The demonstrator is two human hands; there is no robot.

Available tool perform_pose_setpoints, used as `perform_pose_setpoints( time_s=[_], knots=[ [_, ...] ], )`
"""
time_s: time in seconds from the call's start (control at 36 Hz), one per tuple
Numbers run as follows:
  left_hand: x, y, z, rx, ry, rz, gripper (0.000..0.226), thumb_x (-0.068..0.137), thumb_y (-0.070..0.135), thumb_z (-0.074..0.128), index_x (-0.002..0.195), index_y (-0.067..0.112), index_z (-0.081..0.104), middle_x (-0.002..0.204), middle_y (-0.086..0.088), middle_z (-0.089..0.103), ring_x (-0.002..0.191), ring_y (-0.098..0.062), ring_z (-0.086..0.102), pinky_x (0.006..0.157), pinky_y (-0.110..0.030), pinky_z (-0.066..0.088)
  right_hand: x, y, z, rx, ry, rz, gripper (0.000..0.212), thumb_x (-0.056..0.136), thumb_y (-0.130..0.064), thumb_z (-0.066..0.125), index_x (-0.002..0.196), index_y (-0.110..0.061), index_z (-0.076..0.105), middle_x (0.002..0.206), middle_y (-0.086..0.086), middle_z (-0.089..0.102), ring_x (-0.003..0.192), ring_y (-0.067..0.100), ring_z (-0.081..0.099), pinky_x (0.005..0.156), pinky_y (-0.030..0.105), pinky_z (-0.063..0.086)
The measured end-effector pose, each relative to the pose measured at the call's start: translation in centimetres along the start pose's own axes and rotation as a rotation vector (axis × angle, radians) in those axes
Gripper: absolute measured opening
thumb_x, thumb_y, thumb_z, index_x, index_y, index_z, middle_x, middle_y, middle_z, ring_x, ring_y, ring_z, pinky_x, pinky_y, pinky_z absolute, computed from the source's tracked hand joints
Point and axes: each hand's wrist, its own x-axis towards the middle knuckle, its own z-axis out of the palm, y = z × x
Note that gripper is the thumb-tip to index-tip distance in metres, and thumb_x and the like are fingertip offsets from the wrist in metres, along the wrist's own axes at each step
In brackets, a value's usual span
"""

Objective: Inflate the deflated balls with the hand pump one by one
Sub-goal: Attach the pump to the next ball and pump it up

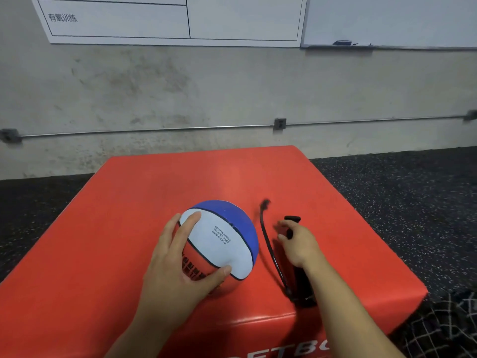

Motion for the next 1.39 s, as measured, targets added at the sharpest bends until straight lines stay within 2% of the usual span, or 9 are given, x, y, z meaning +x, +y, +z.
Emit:
perform_pose_setpoints(
  time_s=[0.22,0.33,0.44,0.64,0.75,0.97,1.17,1.25,1.39],
  knots=[
    [-0.1,-0.1,-0.3,-0.022,-0.005,-0.001,0.107,0.057,0.076,0.079,0.152,0.057,0.034,0.164,0.024,0.026,0.152,0.004,0.024,0.114,-0.032,0.032,-1.2,-1.1,-0.6,0.092,-0.011,-0.045,0.039,0.098,-0.018,0.07,0.136,-0.026,0.066,0.13,-0.004,0.071,0.125,0.019,0.064,0.104,0.028,0.047],
    [-0.4,-0.3,-0.6,-0.03,-0.031,-0.01,0.111,0.054,0.082,0.078,0.151,0.064,0.028,0.166,0.024,0.02,0.153,0.007,0.017,0.115,-0.032,0.028,-3.1,-2.8,-1.3,0.141,0.089,-0.134,0.034,0.103,-0.031,0.064,0.136,-0.022,0.068,0.129,-0.005,0.07,0.115,0.009,0.061,0.091,0.02,0.04],
    [-0.5,-0.9,-1.1,-0.019,-0.053,-0.015,0.112,0.056,0.089,0.074,0.153,0.06,0.029,0.166,0.021,0.02,0.155,-0.001,0.02,0.121,-0.036,0.029,-7.3,-6.4,-0.6,0.51,0.162,-0.279,0.032,0.105,-0.043,0.056,0.134,-0.032,0.067,0.133,-0.018,0.066,0.125,-0.004,0.058,0.109,0.025,0.044],
    [-0.8,-2.3,-2.1,-0.06,-0.138,-0.036,0.121,0.058,0.09,0.075,0.158,0.061,0.014,0.173,0.015,0.008,0.158,0.001,0.004,0.127,-0.039,0.019,-11.8,-7.8,2.4,0.585,-0.03,-0.446,0.064,0.094,-0.07,0.055,0.154,-0.05,0.041,0.165,-0.028,0.028,0.152,-0.012,0.018,0.127,0.029,0.018],
    [-1.0,-2.7,-2.2,-0.137,-0.187,-0.069,0.13,0.053,0.087,0.082,0.157,0.065,0.005,0.173,0.023,0.0,0.155,0.01,-0.003,0.125,-0.035,0.016,-12.3,-7.1,2.8,0.638,-0.132,-0.449,0.092,0.08,-0.077,0.068,0.158,-0.056,0.025,0.165,-0.035,0.019,0.154,-0.011,0.012,0.13,0.04,0.018],
    [-0.8,-2.6,-3.1,-0.212,-0.097,-0.051,0.115,0.061,0.069,0.087,0.158,0.051,0.028,0.159,0.031,0.033,0.148,0.011,0.027,0.111,-0.001,0.022,-11.8,-7.3,2.6,0.538,-0.124,-0.514,0.101,0.071,-0.058,0.089,0.155,-0.055,0.033,0.161,-0.027,0.036,0.15,0.007,0.038,0.122,0.048,0.037],
    [-1.6,-2.7,-4.3,-0.212,-0.095,-0.067,0.117,0.06,0.072,0.085,0.159,0.051,0.025,0.16,0.026,0.03,0.149,0.012,0.025,0.111,0.0,0.021,-12.1,-8.2,2.8,0.543,-0.141,-0.531,0.095,0.071,-0.059,0.089,0.152,-0.058,0.037,0.159,-0.025,0.041,0.148,0.01,0.043,0.121,0.049,0.038],
    [-2.2,-1.7,-5.8,-0.235,-0.12,-0.052,0.106,0.074,0.066,0.083,0.161,0.045,0.026,0.158,0.017,0.033,0.145,0.012,0.031,0.109,-0.002,0.029,-13.3,-8.8,2.0,0.535,-0.131,-0.547,0.094,0.072,-0.056,0.088,0.151,-0.056,0.039,0.158,-0.025,0.041,0.147,0.009,0.043,0.12,0.048,0.039],
    [-4.4,1.1,-9.1,-0.361,-0.053,-0.084,0.089,0.085,0.036,0.075,0.16,0.044,0.027,0.148,0.005,0.035,0.125,0.017,0.046,0.08,-0.009,0.05,-16.2,-10.0,-0.4,0.516,-0.158,-0.634,0.093,0.073,-0.047,0.086,0.153,-0.052,0.04,0.161,-0.022,0.039,0.15,0.009,0.039,0.121,0.05,0.039]
  ],
)
